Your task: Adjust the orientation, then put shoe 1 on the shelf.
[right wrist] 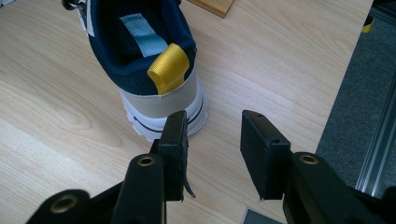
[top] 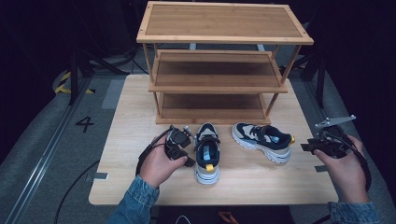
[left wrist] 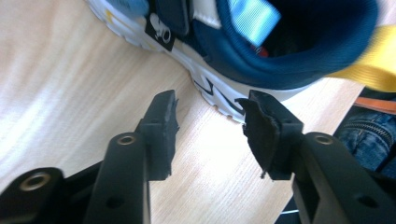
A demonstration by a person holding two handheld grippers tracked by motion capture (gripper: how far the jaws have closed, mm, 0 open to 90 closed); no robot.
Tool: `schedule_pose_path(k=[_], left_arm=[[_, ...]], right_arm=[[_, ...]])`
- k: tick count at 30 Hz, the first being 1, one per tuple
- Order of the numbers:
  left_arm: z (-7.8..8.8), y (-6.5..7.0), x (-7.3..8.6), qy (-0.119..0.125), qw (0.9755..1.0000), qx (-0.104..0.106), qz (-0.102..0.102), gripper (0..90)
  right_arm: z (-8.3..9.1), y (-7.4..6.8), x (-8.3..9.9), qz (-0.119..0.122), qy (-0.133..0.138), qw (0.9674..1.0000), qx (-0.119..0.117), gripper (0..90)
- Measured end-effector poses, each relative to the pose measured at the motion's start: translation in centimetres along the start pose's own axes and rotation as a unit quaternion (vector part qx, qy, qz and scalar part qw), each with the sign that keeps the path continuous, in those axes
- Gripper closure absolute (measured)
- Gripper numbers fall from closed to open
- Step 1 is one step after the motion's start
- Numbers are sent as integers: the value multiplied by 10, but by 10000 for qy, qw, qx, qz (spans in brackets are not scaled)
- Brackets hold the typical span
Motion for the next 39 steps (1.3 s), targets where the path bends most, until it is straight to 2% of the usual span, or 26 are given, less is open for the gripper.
schedule_pose_path(k=[1,2,5,7,8,9,12,17,21,27,29,31,39], left_arm=[[4,1,0,24,10000,-32,20,521],[12,4,-2,165,9998,-100,-72,478],[23,9,-5,402,9990,-84,-188,448],[26,11,-7,452,9986,-118,-242,441],[29,18,-12,608,9973,-121,-399,436],[29,18,-12,608,9973,-121,-399,428],[31,30,-18,748,9955,-102,-566,391],[26,41,-24,639,9948,-91,-793,389],[15,47,-29,545,9944,-13,-902,372],[2,49,-33,378,9953,115,-888,346],[-3,48,-35,312,9949,124,-948,344],[-9,49,-36,191,9953,141,-937,341],[-30,51,-38,-136,9941,130,-1072,341]], right_arm=[[0,0,0,0,0,10000,0,621],[0,-1,0,-1,22,10000,-23,610],[2,-1,0,12,64,10000,-23,600],[3,-1,0,-14,61,10000,-18,596],[3,-1,0,-38,53,10000,-20,594],[3,-1,0,-38,53,10000,-20,594],[2,-2,-1,-20,58,10000,-41,591],[-3,-5,-1,9,5,10000,-62,589],[-2,-5,-1,-9,15,10000,-63,584],[-3,-4,2,-21,-22,10000,-83,580],[-3,-4,3,-28,-19,10000,-67,580],[-3,-4,5,-41,-35,10000,-70,579],[0,-1,11,-124,-34,9999,-40,576]])
Point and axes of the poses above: each handheld gripper's, and its own axes: z roughly backward along the jaws, x roughly out of its underside, y roughly to its right, the point moved 8 cm from there along -z, roughly forward along the jaws, and after that the axes turned 7 degrees about -y, right-handed, at the moved point
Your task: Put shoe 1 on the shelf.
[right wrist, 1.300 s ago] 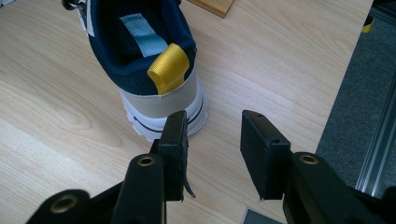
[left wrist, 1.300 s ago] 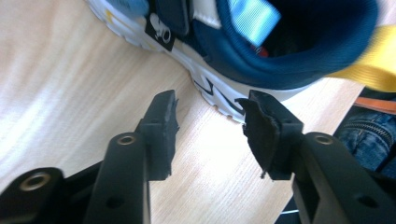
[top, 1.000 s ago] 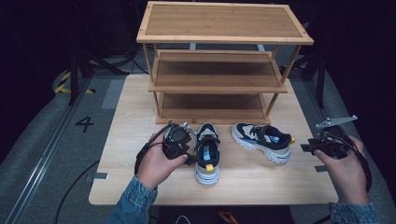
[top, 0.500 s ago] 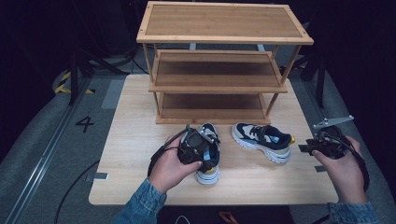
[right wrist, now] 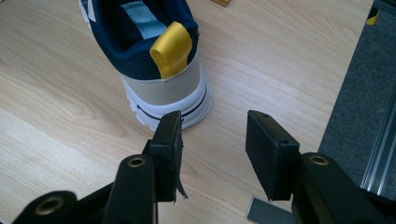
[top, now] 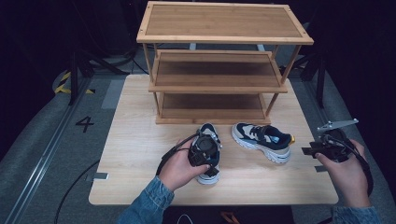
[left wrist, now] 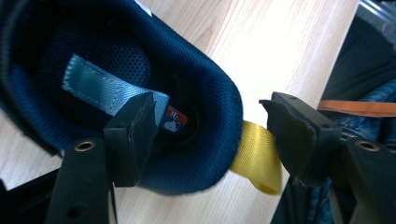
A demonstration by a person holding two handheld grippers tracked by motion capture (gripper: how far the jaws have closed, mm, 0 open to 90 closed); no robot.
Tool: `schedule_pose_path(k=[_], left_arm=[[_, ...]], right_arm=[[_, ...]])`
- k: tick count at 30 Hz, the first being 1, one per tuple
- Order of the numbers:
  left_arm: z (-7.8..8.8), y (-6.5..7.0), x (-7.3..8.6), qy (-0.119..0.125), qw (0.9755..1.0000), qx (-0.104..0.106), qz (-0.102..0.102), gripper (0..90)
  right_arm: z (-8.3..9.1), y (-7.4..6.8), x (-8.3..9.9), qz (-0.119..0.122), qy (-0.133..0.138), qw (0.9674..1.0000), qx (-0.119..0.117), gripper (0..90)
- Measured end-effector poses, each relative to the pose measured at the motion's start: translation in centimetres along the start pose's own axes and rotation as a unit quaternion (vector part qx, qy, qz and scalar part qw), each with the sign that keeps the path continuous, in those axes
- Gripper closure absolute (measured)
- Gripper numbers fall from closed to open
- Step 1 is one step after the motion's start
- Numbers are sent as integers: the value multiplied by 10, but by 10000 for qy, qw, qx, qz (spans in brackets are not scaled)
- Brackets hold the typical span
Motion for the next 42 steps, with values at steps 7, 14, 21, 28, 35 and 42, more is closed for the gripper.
schedule_pose_path(k=[7,14,21,28,35,42], left_arm=[[-13,2,-1,-162,9998,42,-61,366],[-22,2,-1,-311,9993,-69,-188,474],[-16,3,-5,-47,9994,-69,-324,620],[-12,3,-9,-140,9980,-361,-492,646],[4,-2,-16,-48,9975,-488,-512,641],[26,-11,-27,-8,9954,-795,-535,641]], right_arm=[[0,1,2,-31,-10,10000,-11,575],[0,0,2,-28,-28,10000,-30,573],[-2,1,2,-25,-43,10000,-35,573],[4,4,3,-62,41,10000,-17,575],[8,6,3,-99,99,9999,-6,576],[9,8,4,-104,124,9999,-4,576]])
Point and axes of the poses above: each handheld gripper's, and its own axes: z roughly backward along the jaws, x roughly out of its underside, y roughly to its right, the point moved 8 cm from there along -z, roughly forward along the jaws, and after that the axes turned 7 degrees about -y, right-handed, at the moved point
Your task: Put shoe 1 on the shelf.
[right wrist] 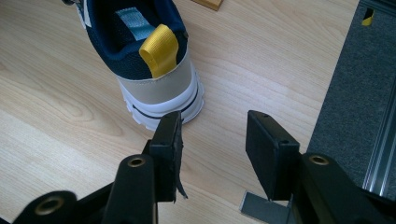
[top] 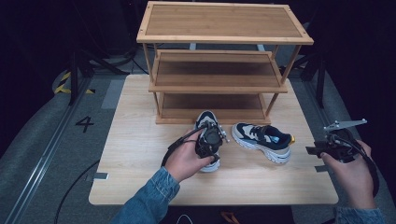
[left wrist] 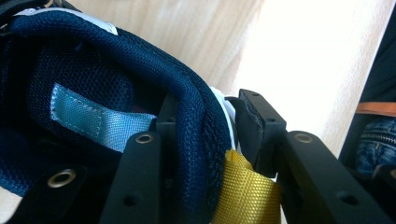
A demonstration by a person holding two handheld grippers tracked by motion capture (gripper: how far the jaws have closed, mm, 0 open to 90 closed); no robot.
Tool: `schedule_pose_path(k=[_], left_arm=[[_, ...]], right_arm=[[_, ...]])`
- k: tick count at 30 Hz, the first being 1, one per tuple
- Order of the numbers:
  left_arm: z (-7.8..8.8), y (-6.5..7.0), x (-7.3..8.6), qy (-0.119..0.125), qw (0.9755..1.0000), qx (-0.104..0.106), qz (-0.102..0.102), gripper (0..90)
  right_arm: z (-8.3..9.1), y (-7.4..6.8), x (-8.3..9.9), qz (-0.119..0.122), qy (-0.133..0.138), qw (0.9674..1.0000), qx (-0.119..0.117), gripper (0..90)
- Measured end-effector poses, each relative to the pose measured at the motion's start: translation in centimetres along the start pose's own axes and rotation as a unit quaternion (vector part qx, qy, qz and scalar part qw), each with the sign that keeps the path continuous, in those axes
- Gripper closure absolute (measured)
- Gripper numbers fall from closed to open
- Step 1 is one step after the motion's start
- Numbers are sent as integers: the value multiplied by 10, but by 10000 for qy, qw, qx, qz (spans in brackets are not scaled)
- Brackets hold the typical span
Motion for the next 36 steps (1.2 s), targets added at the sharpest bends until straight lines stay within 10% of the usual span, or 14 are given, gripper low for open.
schedule_pose_path(k=[17,36], left_arm=[[5,-81,-27,260,9994,-161,136,634],[-23,-124,-40,236,9987,-455,-71,628]], right_arm=[[-3,7,4,-107,-35,9999,-51,577],[-4,10,6,-144,-21,9999,-80,589]])
Point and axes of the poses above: each handheld gripper's, and its own axes: z roughly backward along the jaws, x roughly out of its underside, y roughly to its right, the point moved 8 cm from there along -z, roughly forward along the jaws, and after that the axes turned 7 degrees about -y, right-handed, at the moved point
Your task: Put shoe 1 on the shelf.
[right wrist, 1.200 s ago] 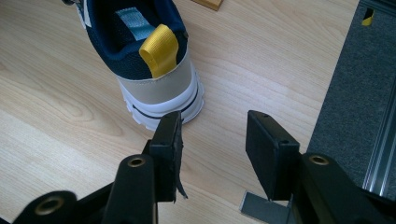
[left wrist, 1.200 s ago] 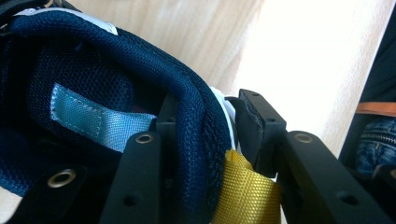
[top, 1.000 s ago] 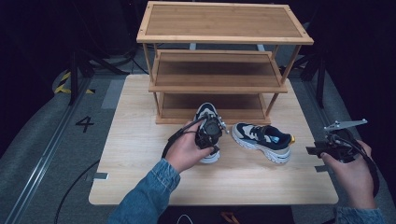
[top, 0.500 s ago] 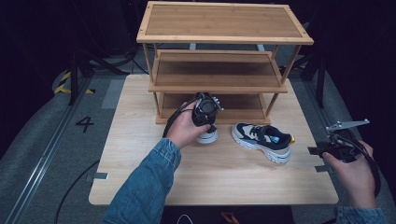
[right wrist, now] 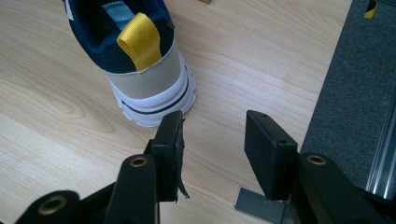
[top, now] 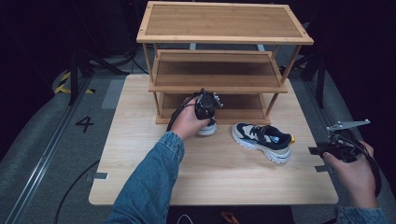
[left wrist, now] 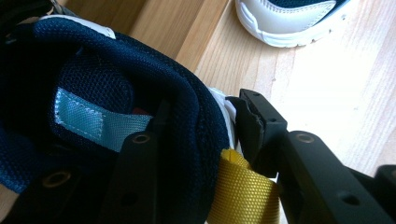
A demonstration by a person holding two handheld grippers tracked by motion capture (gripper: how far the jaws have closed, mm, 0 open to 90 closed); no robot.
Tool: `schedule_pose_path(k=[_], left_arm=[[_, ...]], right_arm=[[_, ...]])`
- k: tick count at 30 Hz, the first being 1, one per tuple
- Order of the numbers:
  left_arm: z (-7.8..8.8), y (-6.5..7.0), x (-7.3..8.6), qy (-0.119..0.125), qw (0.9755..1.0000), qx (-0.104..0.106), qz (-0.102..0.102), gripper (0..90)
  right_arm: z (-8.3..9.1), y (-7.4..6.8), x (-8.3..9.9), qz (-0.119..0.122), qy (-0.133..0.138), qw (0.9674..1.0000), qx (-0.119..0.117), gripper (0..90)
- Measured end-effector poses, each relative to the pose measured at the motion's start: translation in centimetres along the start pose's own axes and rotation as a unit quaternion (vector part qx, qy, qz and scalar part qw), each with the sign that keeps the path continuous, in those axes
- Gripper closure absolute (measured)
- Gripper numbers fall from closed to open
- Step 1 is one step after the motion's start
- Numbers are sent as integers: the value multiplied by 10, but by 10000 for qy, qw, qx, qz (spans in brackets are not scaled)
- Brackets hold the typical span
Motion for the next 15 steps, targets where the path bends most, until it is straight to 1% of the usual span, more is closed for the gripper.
schedule_pose_path(k=[3,4,7,8,10,11,13,15], left_arm=[[-4,-2,-1,-18,10000,1,0,624],[-6,-3,-1,-18,10000,-9,-30,623],[-10,-6,-1,-47,10000,-21,-7,622],[-11,-7,-1,-41,10000,-46,9,621],[-13,-8,-1,-76,9999,-29,63,620],[-14,-10,-1,-108,9999,-35,34,618],[-16,-11,-1,-82,9999,-29,65,613],[-18,-12,-1,-113,9999,-36,92,605]], right_arm=[[0,0,0,0,0,10000,-6,590],[0,0,0,3,0,10000,-7,591],[-1,-1,0,8,-25,10000,-13,591],[-1,-1,0,18,-21,10000,-13,592],[-2,-2,0,26,-46,10000,-19,592],[-2,-2,0,34,-45,10000,-13,592],[-2,-2,0,35,-40,10000,-14,593],[-2,-1,0,32,-20,10000,-6,593]])
Point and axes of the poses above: each handheld gripper's, and its own axes: z roughly backward along the jaws, x roughly out of its underside, y roughly to its right, the point moved 8 cm from there along -z, roughly forward along the jaws, and after that the axes turned 7 degrees about -y, right-handed, at the moved point
